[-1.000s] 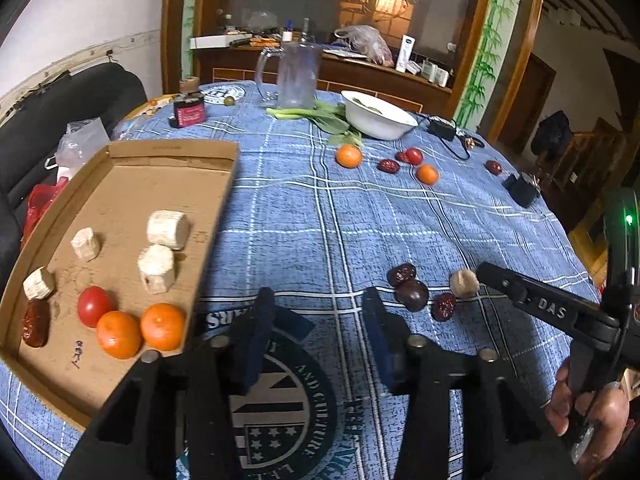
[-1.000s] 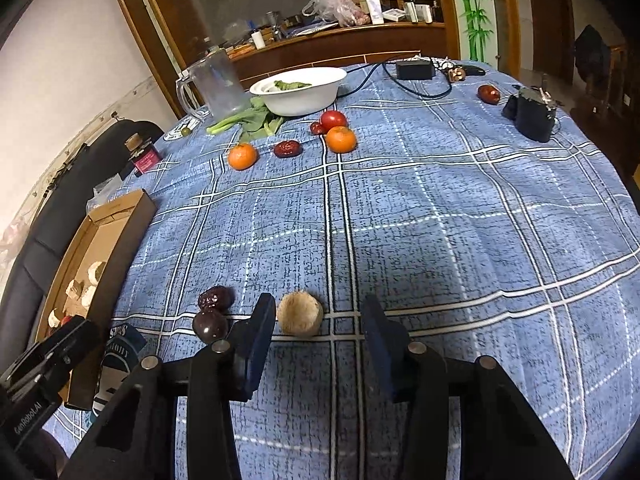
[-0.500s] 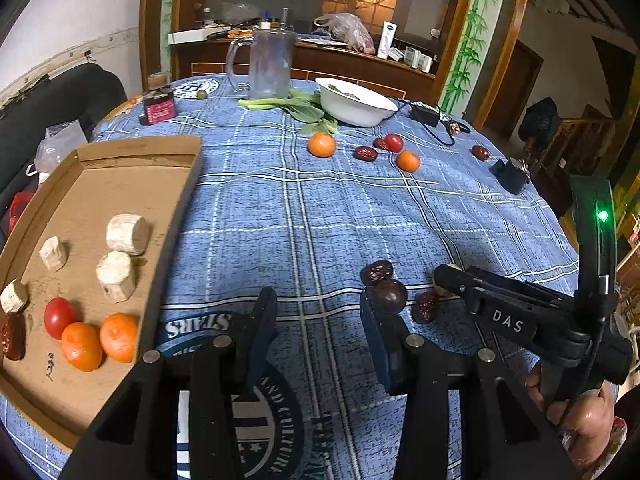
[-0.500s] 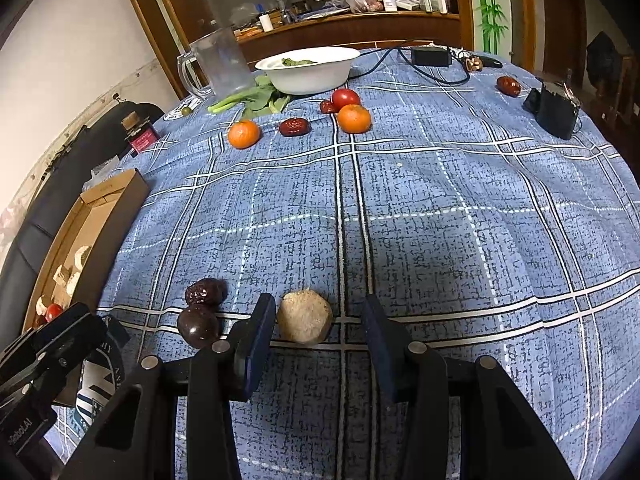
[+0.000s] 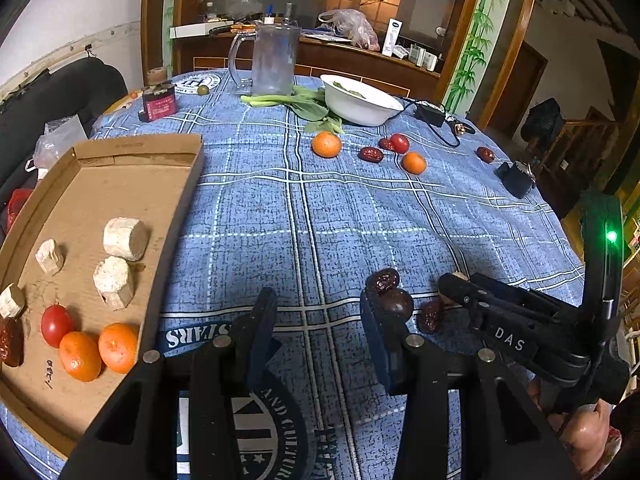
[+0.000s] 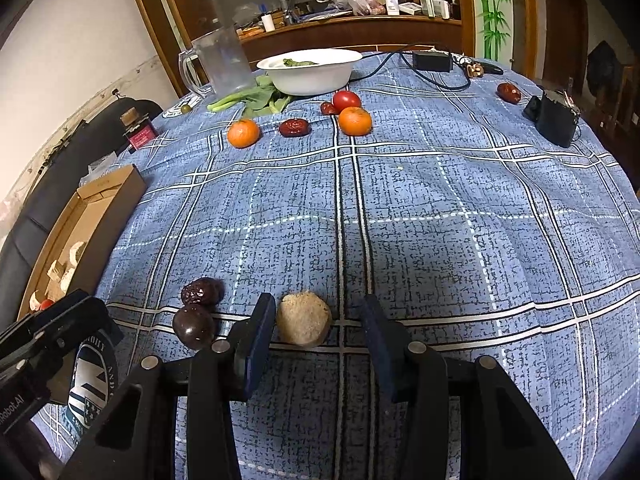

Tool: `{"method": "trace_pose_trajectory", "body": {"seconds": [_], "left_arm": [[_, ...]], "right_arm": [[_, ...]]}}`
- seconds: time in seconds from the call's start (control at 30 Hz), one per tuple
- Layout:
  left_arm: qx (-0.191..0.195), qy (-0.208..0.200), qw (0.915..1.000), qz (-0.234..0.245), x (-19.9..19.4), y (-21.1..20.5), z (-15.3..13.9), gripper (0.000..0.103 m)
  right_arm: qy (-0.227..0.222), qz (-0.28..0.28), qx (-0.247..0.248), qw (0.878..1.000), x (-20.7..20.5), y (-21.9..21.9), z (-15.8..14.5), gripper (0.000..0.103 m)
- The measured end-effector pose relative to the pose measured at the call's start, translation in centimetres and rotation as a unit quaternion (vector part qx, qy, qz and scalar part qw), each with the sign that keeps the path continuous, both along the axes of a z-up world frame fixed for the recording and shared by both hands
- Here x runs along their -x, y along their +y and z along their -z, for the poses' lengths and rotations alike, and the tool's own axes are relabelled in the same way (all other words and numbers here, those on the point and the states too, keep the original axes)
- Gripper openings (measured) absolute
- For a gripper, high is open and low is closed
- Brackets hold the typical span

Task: Organize fruits
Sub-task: 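Close the left tool on the date while the right tool grasps the white cube, then lift the date and the white cube and carry them toward the tray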

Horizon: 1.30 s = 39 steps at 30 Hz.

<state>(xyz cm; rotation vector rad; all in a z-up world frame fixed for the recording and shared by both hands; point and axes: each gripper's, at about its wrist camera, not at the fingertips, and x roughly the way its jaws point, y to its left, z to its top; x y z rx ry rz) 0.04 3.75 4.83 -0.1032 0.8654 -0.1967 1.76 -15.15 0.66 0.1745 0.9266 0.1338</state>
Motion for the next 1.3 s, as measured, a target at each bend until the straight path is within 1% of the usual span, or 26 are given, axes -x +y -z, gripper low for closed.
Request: {"method": "trace_pose_trajectory", "body": {"seconds": [0.1, 0.23, 0.27, 0.3, 0.33, 0.53, 0.67, 0.77, 0.9, 1.13, 1.3], "left_arm": [[0.002, 0.0, 1.0, -0.003, 0.0, 0.1, 0.0, 0.042], [0.001, 0.003, 1.0, -0.002, 0.1, 0.0, 0.1, 0.042], [-0.001, 0.002, 1.0, -0.002, 0.1, -0.1, 0.2, 0.042], [-0.002, 0.002, 1.0, 0.0, 0.1, -0.2, 0.2, 0.042], [-0.002, 0.002, 1.0, 0.002, 0.1, -0.3, 0.2, 0.042], [-0.018, 0.007, 0.9994, 0.029, 0.0, -2.5, 0.7, 0.042], [-0.03, 0.013, 0.9984, 0.046, -0.7, -4.2, 1.5, 0.042], [-0.025, 0.022, 0.9985, 0.044, -1.6, -4.6, 2.2, 0.042], [0.004, 0.028, 0.9985, 0.047, -2.7, -4.6, 2.8, 0.042], [0.0, 0.018, 0.998, 0.061, -2.8, -5.3, 2.9, 0.042], [-0.006, 0.012, 0.9969, 0.078, -2.5, -5.7, 3.0, 0.041]], "right_arm": [[-0.001, -0.003, 0.004, 1.0, -0.1, 0.2, 0.0, 0.049], [-0.004, -0.005, 0.014, 1.0, -0.2, 0.6, 0.1, 0.048], [-0.004, -0.004, 0.015, 1.0, -0.2, 0.5, 0.1, 0.044], [-0.005, -0.002, 0.012, 1.0, -0.2, 0.3, 0.0, 0.034], [-0.004, -0.004, 0.0, 1.0, -0.1, 0.2, 0.0, 0.03], [-0.008, 0.018, -0.021, 1.0, 0.2, -1.1, -0.2, 0.03], [-0.006, 0.027, -0.028, 0.999, 0.1, -1.7, -0.2, 0.03], [-0.003, 0.027, -0.028, 0.999, 0.1, -1.7, -0.1, 0.03], [-0.006, 0.022, -0.022, 0.999, 0.2, -1.4, -0.2, 0.03], [-0.001, 0.011, -0.023, 1.0, 0.1, -1.1, 0.1, 0.031], [-0.006, 0.003, -0.005, 1.0, 0.3, -0.6, 0.0, 0.031]]}}
